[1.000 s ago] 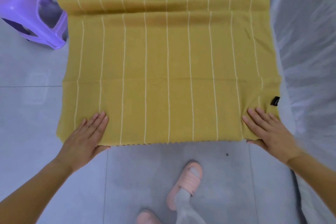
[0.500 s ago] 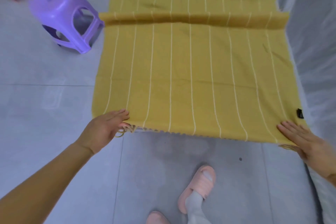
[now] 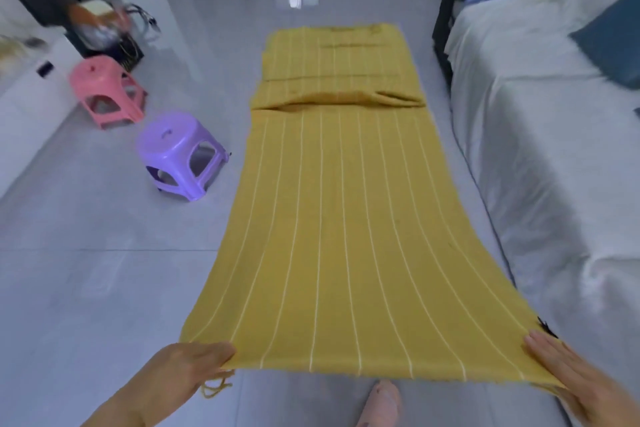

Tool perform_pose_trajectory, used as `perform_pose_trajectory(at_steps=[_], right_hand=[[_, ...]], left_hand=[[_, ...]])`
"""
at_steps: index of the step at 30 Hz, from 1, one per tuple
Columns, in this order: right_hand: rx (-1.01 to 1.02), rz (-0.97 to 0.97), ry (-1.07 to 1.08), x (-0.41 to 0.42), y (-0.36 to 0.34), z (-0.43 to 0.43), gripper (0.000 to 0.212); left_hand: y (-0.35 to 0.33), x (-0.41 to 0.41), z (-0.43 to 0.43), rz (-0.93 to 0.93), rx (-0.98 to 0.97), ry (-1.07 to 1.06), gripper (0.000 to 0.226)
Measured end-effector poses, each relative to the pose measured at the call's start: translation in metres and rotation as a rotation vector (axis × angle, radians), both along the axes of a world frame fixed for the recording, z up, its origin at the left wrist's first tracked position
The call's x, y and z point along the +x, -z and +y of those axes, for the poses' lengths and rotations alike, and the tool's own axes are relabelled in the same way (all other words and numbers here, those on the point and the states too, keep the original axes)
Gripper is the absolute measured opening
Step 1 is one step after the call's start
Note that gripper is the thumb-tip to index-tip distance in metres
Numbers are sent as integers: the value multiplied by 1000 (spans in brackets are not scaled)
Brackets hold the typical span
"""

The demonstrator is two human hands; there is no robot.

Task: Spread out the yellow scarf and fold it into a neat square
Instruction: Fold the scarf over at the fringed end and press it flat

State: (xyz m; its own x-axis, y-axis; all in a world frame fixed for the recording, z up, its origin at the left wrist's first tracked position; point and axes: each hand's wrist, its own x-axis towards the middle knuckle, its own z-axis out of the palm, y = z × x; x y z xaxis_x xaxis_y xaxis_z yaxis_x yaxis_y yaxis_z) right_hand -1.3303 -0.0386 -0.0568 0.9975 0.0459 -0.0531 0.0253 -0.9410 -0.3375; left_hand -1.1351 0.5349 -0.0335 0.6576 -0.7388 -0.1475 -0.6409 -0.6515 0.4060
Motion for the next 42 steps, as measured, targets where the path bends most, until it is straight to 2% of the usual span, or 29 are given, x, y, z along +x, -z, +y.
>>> perform_pose_trajectory(at_steps=[1, 2, 3, 4, 5, 8, 10, 15, 20, 27, 36, 42], right_hand=[[-13, -11, -11, -7, -11, 3, 48], [-27, -3, -10, -17, -22, 4, 48], [-30, 25, 10, -27, -31, 2, 49], [-17, 44, 45, -38, -41, 2, 51], [7, 56, 91, -48, -48, 3, 53], [17, 84, 139, -64, -68, 3, 54], [22, 95, 120, -63, -80, 6, 54], [98, 96, 89, -61, -122, 8, 50], [93, 12, 33, -76, -152, 8, 49], [-5, -51, 22, -126, -174, -17, 49], [13, 62, 9, -181, -209, -22, 48], [21, 27, -37, -193, -233, -17, 47]], left_hand=[[-16, -7, 1, 36, -37, -124, 20], [-23, -16, 6, 46, -81, -155, 17], [-31, -24, 13, 4, -45, -185, 30], [-42, -28, 17, 44, 31, -145, 40], [-57, -28, 16, 129, 93, -126, 40], [-82, -25, 13, 34, 103, -143, 27], [-96, -23, 14, -25, 185, -215, 19], [-130, -19, 7, -8, 338, -344, 16], [-157, -36, 6, -30, 356, -326, 14], [-200, -107, 17, 57, 306, -294, 18], [-274, -188, 2, 9, 403, -245, 18], [-302, -214, -3, -49, 399, -275, 18]])
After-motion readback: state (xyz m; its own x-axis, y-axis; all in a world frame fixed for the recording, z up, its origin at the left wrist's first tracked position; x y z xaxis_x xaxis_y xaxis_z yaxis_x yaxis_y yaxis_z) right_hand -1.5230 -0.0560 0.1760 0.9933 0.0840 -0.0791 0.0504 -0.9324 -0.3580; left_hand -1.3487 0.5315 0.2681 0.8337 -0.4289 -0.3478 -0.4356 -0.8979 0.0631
